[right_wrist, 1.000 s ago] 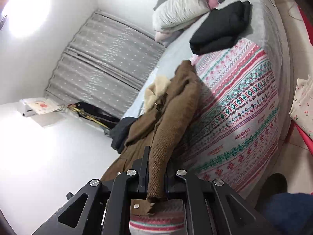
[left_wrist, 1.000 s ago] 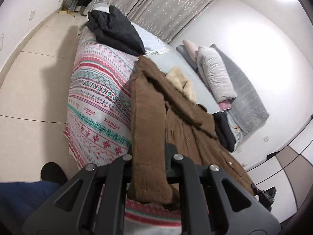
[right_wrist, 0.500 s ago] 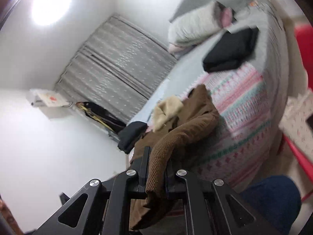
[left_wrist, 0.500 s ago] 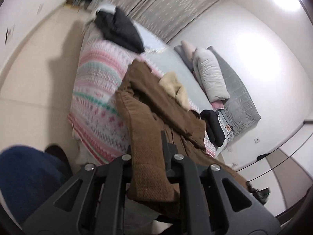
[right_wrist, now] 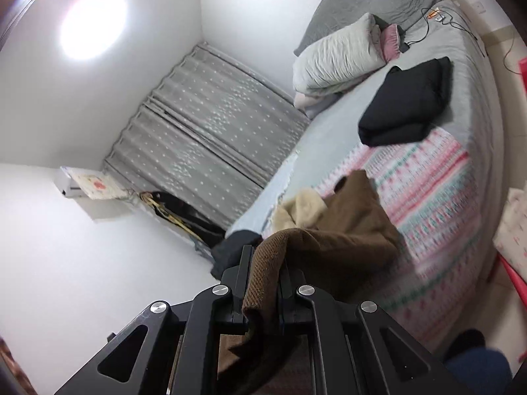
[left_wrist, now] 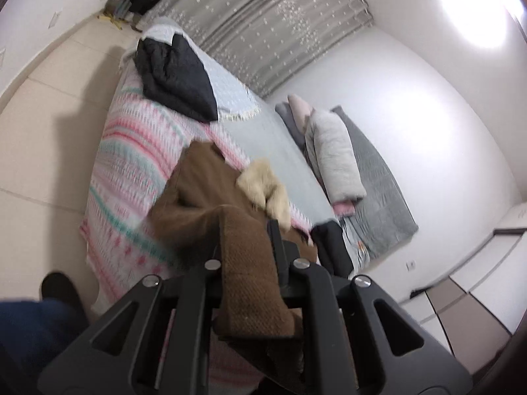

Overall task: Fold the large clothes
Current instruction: 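Lift the gripped coat edge with both grippers and fold it over the coat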

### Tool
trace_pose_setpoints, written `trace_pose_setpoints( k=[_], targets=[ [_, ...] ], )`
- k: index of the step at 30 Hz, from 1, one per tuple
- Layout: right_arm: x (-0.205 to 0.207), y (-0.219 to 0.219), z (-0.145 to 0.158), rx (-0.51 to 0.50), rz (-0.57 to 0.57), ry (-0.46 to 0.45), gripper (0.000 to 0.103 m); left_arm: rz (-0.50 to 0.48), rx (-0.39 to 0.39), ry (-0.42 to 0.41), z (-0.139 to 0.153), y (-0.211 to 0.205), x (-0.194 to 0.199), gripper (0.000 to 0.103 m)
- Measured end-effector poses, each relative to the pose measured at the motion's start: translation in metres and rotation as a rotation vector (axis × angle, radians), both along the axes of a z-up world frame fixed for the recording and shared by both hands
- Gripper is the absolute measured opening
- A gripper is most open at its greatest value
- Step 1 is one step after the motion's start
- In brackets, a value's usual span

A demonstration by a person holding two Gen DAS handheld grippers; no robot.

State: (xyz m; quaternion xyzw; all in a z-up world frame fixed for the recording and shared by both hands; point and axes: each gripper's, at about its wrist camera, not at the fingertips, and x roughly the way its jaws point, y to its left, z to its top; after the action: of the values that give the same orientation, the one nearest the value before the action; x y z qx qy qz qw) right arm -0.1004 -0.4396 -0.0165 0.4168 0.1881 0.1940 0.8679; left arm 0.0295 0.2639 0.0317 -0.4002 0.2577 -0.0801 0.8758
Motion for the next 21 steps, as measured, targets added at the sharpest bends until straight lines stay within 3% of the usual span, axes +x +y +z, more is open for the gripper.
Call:
trace_pose_setpoints(
  k=[7, 13, 17, 21],
  targets=[
    [0.098, -0.003, 0.029, 0.051, -0.027, -0.036, 0.01, 0.091, 0.053, 0.034, 0.017, 0.007, 0.101, 0.014],
    [0.224, -0.009, 0.037, 0.049, -0.067, 0.057, 0.011, 0.141, 0.128, 0.136, 0.014, -0.007, 0.212, 0.014],
    [0.312, -0.016, 0.019, 0.058, -0.104, 0.165, 0.011, 0.161, 0.238, 0.221, -0.001, -0.026, 0.29, 0.014],
    [0.392, -0.024, -0.025, 0.069, -0.153, 0.297, 0.011, 0.138, 0.297, 0.331, -0.038, -0.039, 0.37, 0.015]
  ],
)
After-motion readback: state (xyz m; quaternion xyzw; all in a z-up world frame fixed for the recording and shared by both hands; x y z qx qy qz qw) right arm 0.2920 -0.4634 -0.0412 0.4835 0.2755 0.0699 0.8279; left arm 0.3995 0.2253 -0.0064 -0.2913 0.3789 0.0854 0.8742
